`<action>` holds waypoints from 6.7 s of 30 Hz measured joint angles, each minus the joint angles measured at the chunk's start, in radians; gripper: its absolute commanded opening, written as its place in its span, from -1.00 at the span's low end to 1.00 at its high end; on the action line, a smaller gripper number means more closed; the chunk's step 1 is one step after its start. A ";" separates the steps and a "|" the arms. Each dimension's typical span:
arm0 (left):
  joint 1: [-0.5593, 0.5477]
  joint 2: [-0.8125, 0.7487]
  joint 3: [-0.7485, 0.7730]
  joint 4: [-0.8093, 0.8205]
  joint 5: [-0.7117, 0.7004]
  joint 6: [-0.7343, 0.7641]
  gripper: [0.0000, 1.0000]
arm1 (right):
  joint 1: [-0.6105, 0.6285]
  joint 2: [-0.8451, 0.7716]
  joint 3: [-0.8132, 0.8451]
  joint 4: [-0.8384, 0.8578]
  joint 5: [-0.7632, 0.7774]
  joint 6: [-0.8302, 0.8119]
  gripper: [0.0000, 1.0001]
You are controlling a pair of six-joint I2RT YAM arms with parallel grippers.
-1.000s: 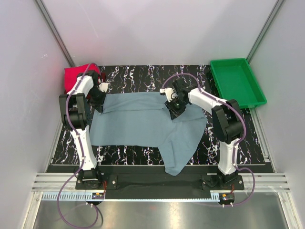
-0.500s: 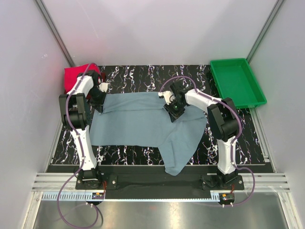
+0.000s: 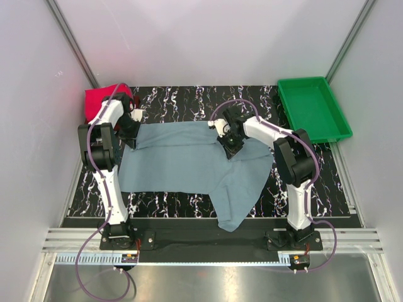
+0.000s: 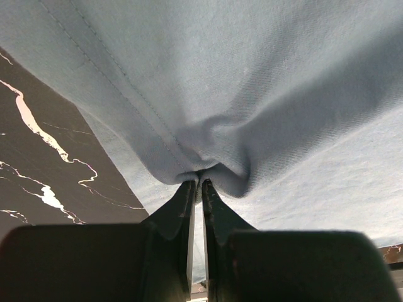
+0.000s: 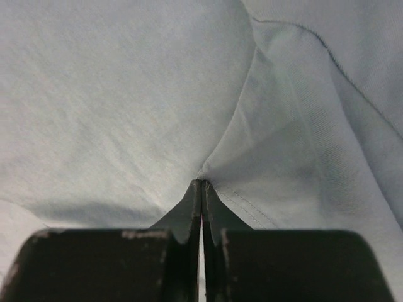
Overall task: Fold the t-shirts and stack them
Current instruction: Fold the tshirt
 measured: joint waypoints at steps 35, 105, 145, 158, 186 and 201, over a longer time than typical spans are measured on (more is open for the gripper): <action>0.000 0.000 0.000 0.000 0.011 0.000 -0.82 | 0.040 0.013 0.145 -0.250 -0.148 0.040 -0.26; -0.009 -0.023 -0.048 0.003 -0.009 0.000 -0.83 | -0.650 -0.064 -0.259 -0.031 -0.609 0.090 -0.21; -0.013 -0.023 -0.043 0.002 -0.009 0.000 -0.83 | -0.653 -0.049 -0.264 -0.013 -0.519 0.075 -0.28; -0.016 -0.023 -0.032 0.000 -0.009 0.000 -0.83 | -0.607 -0.033 -0.260 -0.030 -0.540 0.064 -0.37; -0.018 -0.023 -0.032 0.000 -0.008 0.000 -0.82 | -0.595 -0.071 -0.217 -0.108 -0.512 0.056 -0.92; -0.020 -0.022 -0.003 0.000 -0.003 0.000 -0.83 | -0.595 -0.073 -0.180 -0.280 -0.540 0.009 -0.36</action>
